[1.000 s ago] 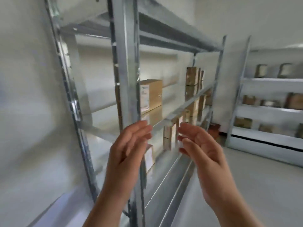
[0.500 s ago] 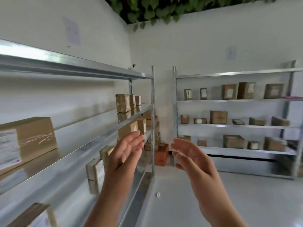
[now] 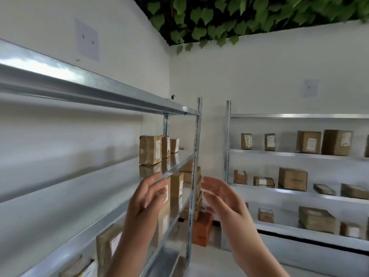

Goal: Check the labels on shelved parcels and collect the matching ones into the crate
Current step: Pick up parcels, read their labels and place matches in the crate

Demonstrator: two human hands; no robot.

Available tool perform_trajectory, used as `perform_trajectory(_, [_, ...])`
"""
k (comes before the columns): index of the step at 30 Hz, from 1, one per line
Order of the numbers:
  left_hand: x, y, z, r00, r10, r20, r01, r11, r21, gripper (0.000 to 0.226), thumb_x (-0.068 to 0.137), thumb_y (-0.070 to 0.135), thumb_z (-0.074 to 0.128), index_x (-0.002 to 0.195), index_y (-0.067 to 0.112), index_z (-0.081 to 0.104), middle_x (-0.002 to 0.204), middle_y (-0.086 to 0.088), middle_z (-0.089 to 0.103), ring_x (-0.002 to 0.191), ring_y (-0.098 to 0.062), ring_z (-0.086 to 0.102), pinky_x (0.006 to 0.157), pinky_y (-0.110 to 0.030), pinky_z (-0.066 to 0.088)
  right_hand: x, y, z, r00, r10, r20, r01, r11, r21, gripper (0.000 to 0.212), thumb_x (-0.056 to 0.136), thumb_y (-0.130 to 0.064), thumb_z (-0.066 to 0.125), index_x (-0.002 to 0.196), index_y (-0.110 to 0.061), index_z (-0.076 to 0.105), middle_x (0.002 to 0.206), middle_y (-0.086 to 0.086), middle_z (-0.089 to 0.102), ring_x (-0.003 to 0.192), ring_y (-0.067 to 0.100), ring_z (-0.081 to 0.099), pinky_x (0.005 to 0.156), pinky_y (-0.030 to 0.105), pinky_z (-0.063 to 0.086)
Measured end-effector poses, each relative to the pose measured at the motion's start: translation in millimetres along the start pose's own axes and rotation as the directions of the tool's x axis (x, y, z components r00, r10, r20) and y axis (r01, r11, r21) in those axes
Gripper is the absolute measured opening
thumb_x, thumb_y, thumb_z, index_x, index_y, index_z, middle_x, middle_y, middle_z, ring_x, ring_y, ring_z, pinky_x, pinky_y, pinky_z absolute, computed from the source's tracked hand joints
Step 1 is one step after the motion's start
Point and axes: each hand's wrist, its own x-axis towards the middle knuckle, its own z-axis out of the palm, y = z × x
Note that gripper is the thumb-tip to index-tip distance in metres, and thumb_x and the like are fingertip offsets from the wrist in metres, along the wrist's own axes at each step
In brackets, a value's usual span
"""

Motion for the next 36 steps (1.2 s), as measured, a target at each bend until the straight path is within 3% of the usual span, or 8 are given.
perform_trajectory(4, [90.8, -51.0, 28.4, 1.000, -0.022, -0.012, 0.022, 1.000, -0.011, 0.033, 0.101, 0.019, 0.062, 0.126, 0.041, 0.064, 0.119, 0.028, 0.071, 0.114, 0.010, 0.063, 0.101, -0.024, 0.048, 99.2, 34.7, 14.0, 0.999, 0.043, 0.004, -0.043, 0.999, 0.024, 0.024, 0.104, -0.024, 0.062, 0.118, -0.041, 0.068, 0.108, -0.030, 0.074, 0.109, -0.002, 0.069, 0.091, 0.021, 0.054])
perform_trajectory(11, [208.8, -143.3, 76.5, 0.996, -0.088, 0.006, 0.088, 0.996, -0.007, 0.032, 0.101, 0.020, 0.063, 0.126, 0.040, 0.065, 0.118, 0.027, 0.071, 0.107, 0.014, 0.064, 0.095, -0.019, 0.048, 238.0, 114.7, -7.8, 0.997, 0.070, -0.033, -0.067, 0.995, 0.079, 0.025, 0.105, -0.019, 0.060, 0.117, -0.037, 0.071, 0.107, -0.024, 0.076, 0.100, -0.008, 0.069, 0.103, 0.035, 0.054])
perform_trajectory(16, [295.2, -209.6, 114.5, 0.997, -0.063, 0.043, 0.058, 0.994, 0.093, 0.038, 0.098, 0.031, 0.068, 0.132, 0.045, 0.058, 0.136, 0.019, 0.063, 0.123, 0.007, 0.058, 0.098, -0.020, 0.047, 347.6, 181.8, -2.0, 0.995, 0.060, 0.085, -0.070, 0.991, 0.116, 0.025, 0.104, -0.019, 0.061, 0.123, -0.033, 0.070, 0.113, -0.017, 0.077, 0.111, 0.004, 0.071, 0.106, 0.037, 0.054])
perform_trajectory(18, [329.8, -227.6, 122.2, 0.998, -0.053, -0.018, 0.055, 0.990, 0.128, 0.039, 0.095, 0.037, 0.070, 0.130, 0.048, 0.058, 0.136, 0.020, 0.063, 0.122, 0.007, 0.059, 0.102, -0.024, 0.048, 391.9, 201.0, -2.5, 0.990, 0.055, 0.132, -0.074, 0.987, 0.140, 0.025, 0.104, -0.021, 0.062, 0.122, -0.036, 0.070, 0.115, -0.017, 0.076, 0.114, 0.007, 0.070, 0.105, 0.034, 0.054])
perform_trajectory(22, [402.7, -251.8, 141.2, 0.981, -0.025, -0.191, 0.067, 0.974, 0.216, 0.038, 0.100, 0.026, 0.065, 0.133, 0.041, 0.056, 0.134, 0.020, 0.062, 0.108, 0.019, 0.059, 0.088, -0.012, 0.047, 486.3, 237.6, -12.7, 0.956, 0.041, 0.291, -0.082, 0.988, 0.131, 0.028, 0.104, -0.022, 0.060, 0.126, -0.037, 0.067, 0.119, -0.017, 0.072, 0.116, 0.006, 0.066, 0.102, 0.031, 0.052])
perform_trajectory(28, [467.3, -272.5, 131.6, 0.900, 0.040, -0.433, 0.132, 0.923, 0.360, 0.042, 0.093, 0.029, 0.073, 0.125, 0.051, 0.056, 0.135, 0.018, 0.060, 0.127, -0.004, 0.056, 0.108, -0.040, 0.050, 601.2, 272.8, 12.3, 0.884, 0.008, 0.468, -0.100, 0.980, 0.173, 0.034, 0.106, -0.019, 0.057, 0.134, -0.038, 0.061, 0.120, -0.017, 0.070, 0.115, 0.005, 0.064, 0.105, 0.036, 0.051])
perform_trajectory(32, [489.4, -278.0, 96.3, 0.860, 0.080, -0.504, 0.215, 0.839, 0.500, 0.050, 0.093, 0.016, 0.074, 0.125, 0.047, 0.052, 0.128, 0.027, 0.059, 0.113, 0.016, 0.055, 0.093, -0.011, 0.047, 653.4, 294.7, 60.2, 0.834, 0.011, 0.552, -0.139, 0.972, 0.190, 0.038, 0.103, -0.019, 0.059, 0.136, -0.037, 0.058, 0.130, -0.008, 0.065, 0.120, 0.012, 0.060, 0.110, 0.038, 0.046])
perform_trajectory(36, [512.9, -290.3, 60.6, 0.788, 0.042, -0.614, 0.393, 0.733, 0.555, 0.080, 0.090, 0.019, 0.077, 0.152, 0.037, 0.030, 0.146, 0.009, 0.041, 0.135, -0.010, 0.040, 0.101, -0.028, 0.037, 692.0, 321.6, 114.7, 0.763, 0.047, 0.645, -0.202, 0.965, 0.169, 0.063, 0.102, -0.027, 0.064, 0.158, -0.036, 0.039, 0.146, -0.007, 0.056, 0.133, 0.019, 0.054, 0.114, 0.045, 0.044])
